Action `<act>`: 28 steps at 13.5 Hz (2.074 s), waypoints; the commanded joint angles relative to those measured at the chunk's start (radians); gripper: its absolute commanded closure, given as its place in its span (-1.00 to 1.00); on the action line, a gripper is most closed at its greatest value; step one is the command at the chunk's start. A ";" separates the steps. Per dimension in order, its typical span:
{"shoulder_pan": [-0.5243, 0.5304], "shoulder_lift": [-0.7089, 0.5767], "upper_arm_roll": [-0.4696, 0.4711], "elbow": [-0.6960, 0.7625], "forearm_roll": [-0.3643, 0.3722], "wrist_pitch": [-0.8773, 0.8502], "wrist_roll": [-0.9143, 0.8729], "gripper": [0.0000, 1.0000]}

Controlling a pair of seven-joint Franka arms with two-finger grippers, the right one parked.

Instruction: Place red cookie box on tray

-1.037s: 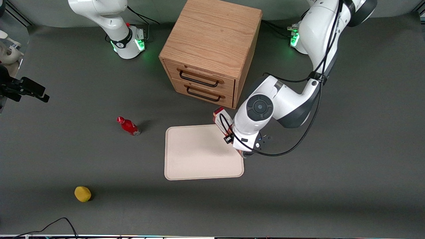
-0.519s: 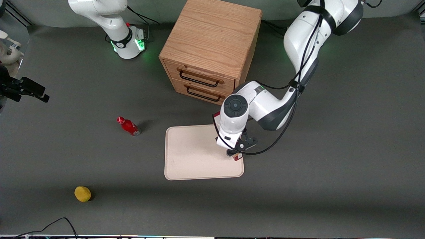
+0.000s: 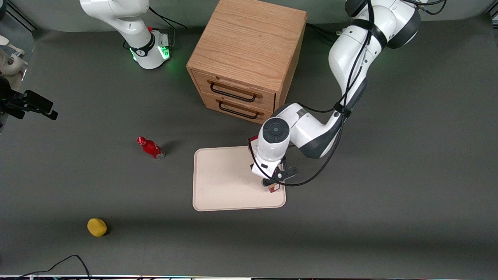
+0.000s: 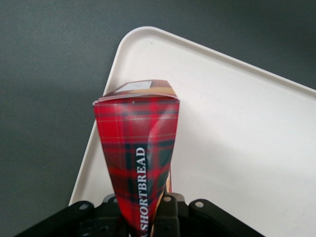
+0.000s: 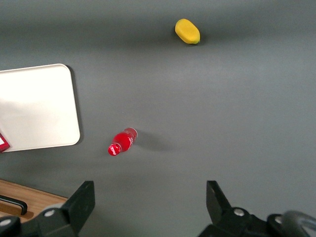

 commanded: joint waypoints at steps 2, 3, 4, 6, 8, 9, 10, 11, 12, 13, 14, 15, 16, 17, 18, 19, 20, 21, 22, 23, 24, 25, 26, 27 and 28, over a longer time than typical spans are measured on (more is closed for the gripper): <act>-0.033 0.035 0.014 0.036 0.040 -0.001 0.002 0.72; -0.033 0.038 0.014 0.038 0.040 0.001 0.000 0.40; -0.033 0.038 0.014 0.036 0.040 0.015 -0.001 0.03; -0.033 0.038 0.014 0.033 0.040 0.021 -0.015 -1.00; -0.027 0.032 0.012 0.035 0.040 0.006 -0.006 -1.00; -0.024 0.024 0.011 0.038 0.033 -0.013 -0.006 -1.00; -0.020 0.010 0.009 0.042 0.033 -0.057 -0.003 -1.00; -0.010 -0.002 0.003 0.070 0.033 -0.136 0.011 -1.00; 0.008 -0.014 -0.018 0.110 0.022 -0.251 0.049 -1.00; 0.032 -0.025 -0.056 0.148 -0.005 -0.375 0.107 -1.00; 0.063 -0.054 -0.076 0.165 -0.024 -0.475 0.165 -1.00; 0.089 -0.110 -0.086 0.161 -0.055 -0.542 0.215 -1.00; 0.121 -0.178 -0.089 0.151 -0.117 -0.582 0.270 -1.00; 0.155 -0.256 -0.084 0.094 -0.180 -0.609 0.322 -1.00; 0.202 -0.337 -0.083 0.025 -0.208 -0.625 0.398 -1.00; 0.241 -0.409 -0.083 -0.040 -0.225 -0.652 0.484 -1.00; 0.279 -0.475 -0.080 -0.098 -0.236 -0.675 0.555 -1.00; 0.316 -0.538 -0.077 -0.152 -0.236 -0.689 0.621 -1.00; 0.342 -0.595 -0.049 -0.198 -0.236 -0.696 0.694 -1.00; 0.345 -0.653 0.001 -0.253 -0.239 -0.691 0.773 -1.00; 0.344 -0.722 0.059 -0.317 -0.259 -0.671 0.843 -1.00; 0.344 -0.782 0.112 -0.385 -0.283 -0.642 0.908 -1.00; 0.339 -0.844 0.164 -0.451 -0.289 -0.613 0.984 -1.00; 0.333 -0.896 0.216 -0.506 -0.291 -0.588 1.053 -1.00; 0.332 -0.924 0.265 -0.522 -0.290 -0.585 1.144 -1.00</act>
